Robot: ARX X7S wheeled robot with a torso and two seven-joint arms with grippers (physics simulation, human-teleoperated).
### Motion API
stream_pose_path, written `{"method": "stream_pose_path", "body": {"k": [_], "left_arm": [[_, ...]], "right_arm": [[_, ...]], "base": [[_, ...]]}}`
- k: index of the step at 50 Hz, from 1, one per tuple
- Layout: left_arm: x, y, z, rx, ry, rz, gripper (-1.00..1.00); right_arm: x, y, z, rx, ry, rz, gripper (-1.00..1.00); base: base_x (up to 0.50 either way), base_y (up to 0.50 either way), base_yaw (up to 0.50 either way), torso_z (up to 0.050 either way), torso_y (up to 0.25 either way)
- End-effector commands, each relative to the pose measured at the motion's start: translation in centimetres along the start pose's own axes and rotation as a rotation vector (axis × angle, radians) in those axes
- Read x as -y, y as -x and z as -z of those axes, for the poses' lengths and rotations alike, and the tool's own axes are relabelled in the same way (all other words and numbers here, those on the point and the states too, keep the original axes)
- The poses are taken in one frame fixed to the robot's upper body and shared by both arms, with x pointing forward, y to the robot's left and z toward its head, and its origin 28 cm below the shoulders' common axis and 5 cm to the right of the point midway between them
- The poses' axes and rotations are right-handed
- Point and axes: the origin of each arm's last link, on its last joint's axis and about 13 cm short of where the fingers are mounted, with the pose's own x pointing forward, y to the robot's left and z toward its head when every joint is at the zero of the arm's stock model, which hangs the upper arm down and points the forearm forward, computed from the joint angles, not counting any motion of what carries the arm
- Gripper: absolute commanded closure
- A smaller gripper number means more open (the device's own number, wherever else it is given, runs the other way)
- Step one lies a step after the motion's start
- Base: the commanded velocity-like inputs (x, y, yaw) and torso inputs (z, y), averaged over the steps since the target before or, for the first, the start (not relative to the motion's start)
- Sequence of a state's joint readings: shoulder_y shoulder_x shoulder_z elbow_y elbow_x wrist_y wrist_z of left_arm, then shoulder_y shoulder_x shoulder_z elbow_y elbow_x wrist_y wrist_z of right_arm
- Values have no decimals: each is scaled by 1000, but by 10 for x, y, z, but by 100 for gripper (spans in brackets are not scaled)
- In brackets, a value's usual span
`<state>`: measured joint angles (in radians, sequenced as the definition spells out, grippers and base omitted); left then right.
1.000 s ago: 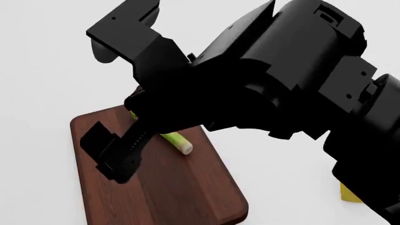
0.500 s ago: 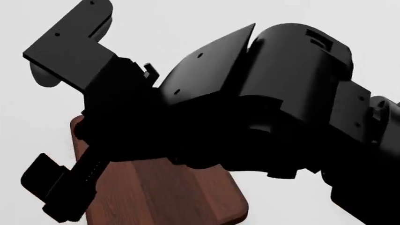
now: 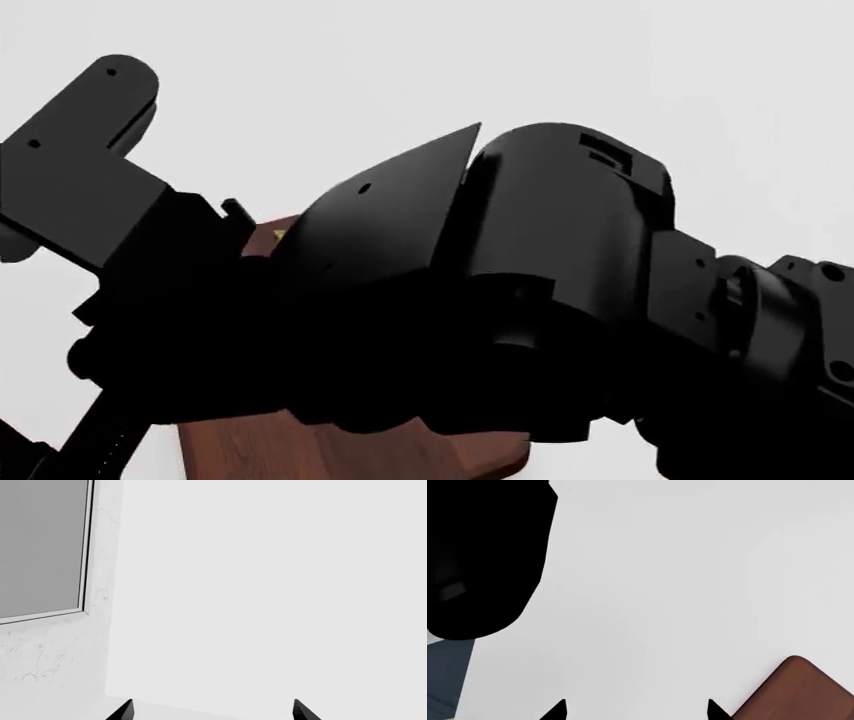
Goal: Clear the non-vegetable object off the cutting board and place the vegetables onto it.
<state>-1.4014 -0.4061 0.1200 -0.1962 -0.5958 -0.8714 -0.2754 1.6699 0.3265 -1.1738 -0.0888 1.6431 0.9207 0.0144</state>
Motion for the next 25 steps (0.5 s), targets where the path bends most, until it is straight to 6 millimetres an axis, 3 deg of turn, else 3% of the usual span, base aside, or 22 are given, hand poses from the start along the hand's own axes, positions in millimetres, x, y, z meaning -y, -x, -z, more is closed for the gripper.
{"method": "stream_pose_path", "body": {"k": [1,13,25], "left_arm": [[0,0,-1,3,2,-2,-100],[-1,1,-2,4,5,-5,-100],[0,1,-3,4,6,0,-100]], "right_arm": [[-1,-11,3,-1,-23,-69,-100],[-1,-17,6,-36,-74,-109,-100],[-17,-10,3,-157,-105,-126,-100]], "base": [[0,0,0,0,0],[0,0,0,0,0],[0,0,0,0,0]]}}
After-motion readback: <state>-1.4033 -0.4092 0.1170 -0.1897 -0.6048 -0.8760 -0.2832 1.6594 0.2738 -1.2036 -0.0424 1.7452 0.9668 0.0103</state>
